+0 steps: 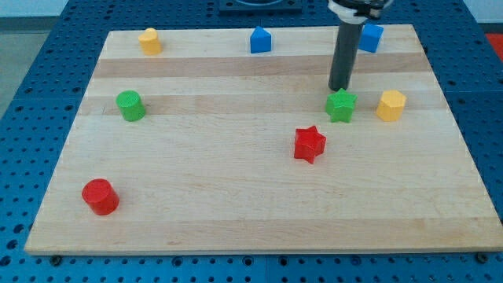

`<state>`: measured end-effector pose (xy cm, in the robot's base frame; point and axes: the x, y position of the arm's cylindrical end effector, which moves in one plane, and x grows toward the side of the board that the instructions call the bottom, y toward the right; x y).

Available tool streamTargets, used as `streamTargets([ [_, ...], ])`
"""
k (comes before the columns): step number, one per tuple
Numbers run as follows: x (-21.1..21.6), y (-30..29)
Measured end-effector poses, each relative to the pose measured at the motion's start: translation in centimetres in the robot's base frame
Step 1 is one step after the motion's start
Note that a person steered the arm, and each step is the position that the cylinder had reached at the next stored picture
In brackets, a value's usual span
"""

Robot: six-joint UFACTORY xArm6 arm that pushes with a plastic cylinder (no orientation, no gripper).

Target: Slide the green star to the bottom center

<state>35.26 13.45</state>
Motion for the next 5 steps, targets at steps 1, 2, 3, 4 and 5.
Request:
streamTargets([
  [1, 0.2, 0.3],
  [2, 1.2, 0.3],
  [3, 2.6, 0.3],
  [4, 3.7, 0.2],
  [5, 4.4, -0.3],
])
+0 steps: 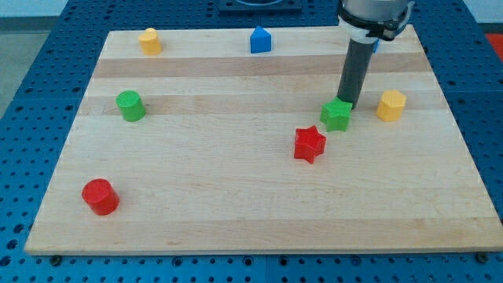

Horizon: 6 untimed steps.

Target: Slide the green star to the bottom center

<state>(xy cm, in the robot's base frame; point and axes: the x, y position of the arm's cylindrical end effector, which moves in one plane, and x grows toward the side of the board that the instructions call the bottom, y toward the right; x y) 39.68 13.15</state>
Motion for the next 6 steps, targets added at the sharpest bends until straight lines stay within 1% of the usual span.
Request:
streamTargets([
  [3, 1.2, -2.2],
  [5, 1.7, 1.2],
  [6, 3.4, 1.2],
])
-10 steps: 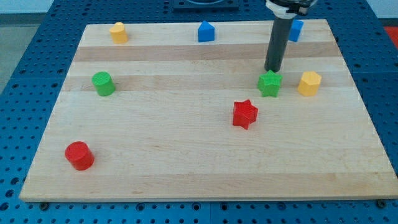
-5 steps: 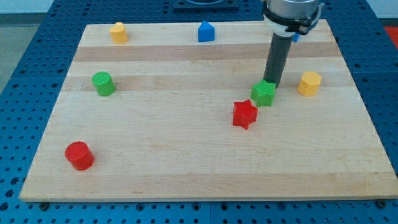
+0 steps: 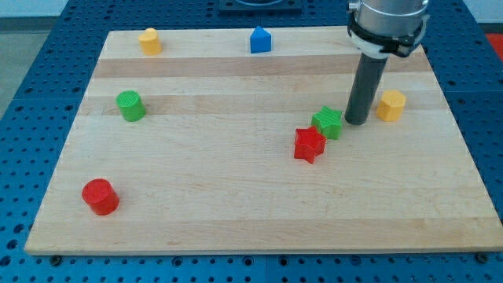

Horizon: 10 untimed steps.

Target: Slide the green star to the bottom center

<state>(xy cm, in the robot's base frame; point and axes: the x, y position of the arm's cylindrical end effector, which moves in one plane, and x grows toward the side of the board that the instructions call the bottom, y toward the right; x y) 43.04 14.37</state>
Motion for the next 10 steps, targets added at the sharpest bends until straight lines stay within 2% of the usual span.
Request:
streamTargets([
  [3, 0.5, -8.9],
  [5, -1.6, -10.8],
  [10, 3.3, -18.9],
])
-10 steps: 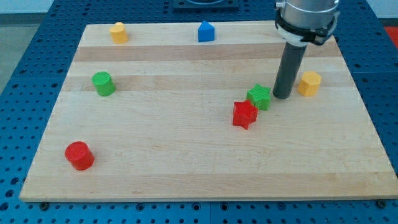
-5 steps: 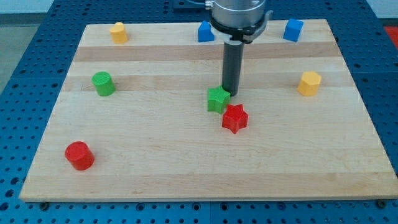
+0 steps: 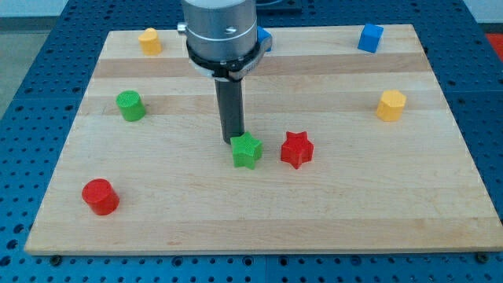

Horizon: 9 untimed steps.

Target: Slide the green star to the bottom center

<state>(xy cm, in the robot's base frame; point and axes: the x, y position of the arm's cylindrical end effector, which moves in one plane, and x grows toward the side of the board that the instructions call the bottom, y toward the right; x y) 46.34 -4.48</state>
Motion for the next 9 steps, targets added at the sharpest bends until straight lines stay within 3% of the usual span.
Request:
streamTargets([
  [5, 2.1, 4.1],
  [7, 6.3, 4.1],
  [9, 4.8, 3.5],
])
